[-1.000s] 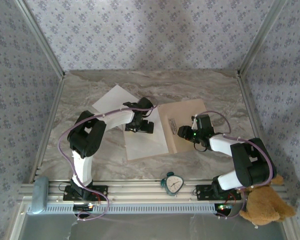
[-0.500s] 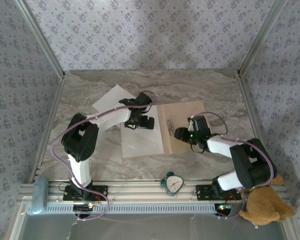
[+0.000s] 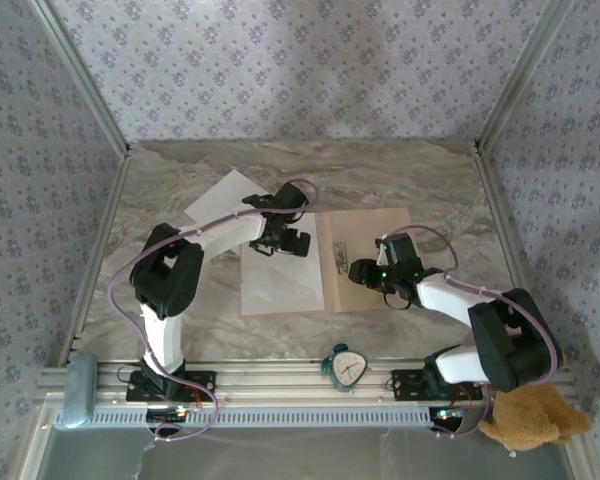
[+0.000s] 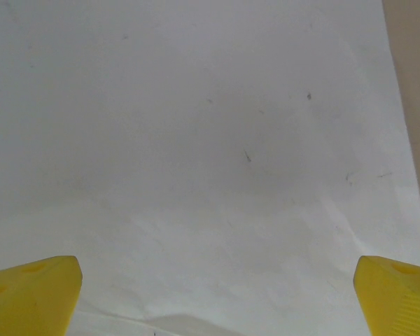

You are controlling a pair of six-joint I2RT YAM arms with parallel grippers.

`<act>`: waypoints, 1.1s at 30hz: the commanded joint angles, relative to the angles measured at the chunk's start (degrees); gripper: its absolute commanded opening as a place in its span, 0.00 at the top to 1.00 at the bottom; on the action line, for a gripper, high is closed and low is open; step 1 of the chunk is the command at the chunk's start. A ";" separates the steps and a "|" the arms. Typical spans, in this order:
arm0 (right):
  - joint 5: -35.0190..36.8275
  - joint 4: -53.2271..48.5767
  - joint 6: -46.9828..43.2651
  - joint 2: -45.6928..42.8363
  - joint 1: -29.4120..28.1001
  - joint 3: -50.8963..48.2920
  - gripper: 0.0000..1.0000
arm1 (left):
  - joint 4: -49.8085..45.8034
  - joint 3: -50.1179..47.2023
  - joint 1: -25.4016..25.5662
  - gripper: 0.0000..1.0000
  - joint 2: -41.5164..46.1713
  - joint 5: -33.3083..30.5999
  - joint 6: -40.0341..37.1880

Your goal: Put the files into the folder

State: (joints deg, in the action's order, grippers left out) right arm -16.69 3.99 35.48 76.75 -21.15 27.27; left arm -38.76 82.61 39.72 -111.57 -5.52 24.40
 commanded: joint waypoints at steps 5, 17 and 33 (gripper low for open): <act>-0.22 -2.05 -1.65 -0.10 1.53 -0.02 0.48 | -0.96 3.75 -0.41 0.00 -4.43 0.42 -4.25; 3.34 1.68 3.65 1.11 0.99 -3.30 0.50 | 3.18 -2.68 0.26 0.01 -3.30 4.64 0.09; 4.74 4.98 5.30 0.93 0.24 -5.91 0.50 | 4.92 -5.10 0.07 0.01 -0.67 5.68 1.61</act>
State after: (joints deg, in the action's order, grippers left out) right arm -14.11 11.05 39.70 76.49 -20.56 23.05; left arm -32.75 78.52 39.75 -113.71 -1.52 24.93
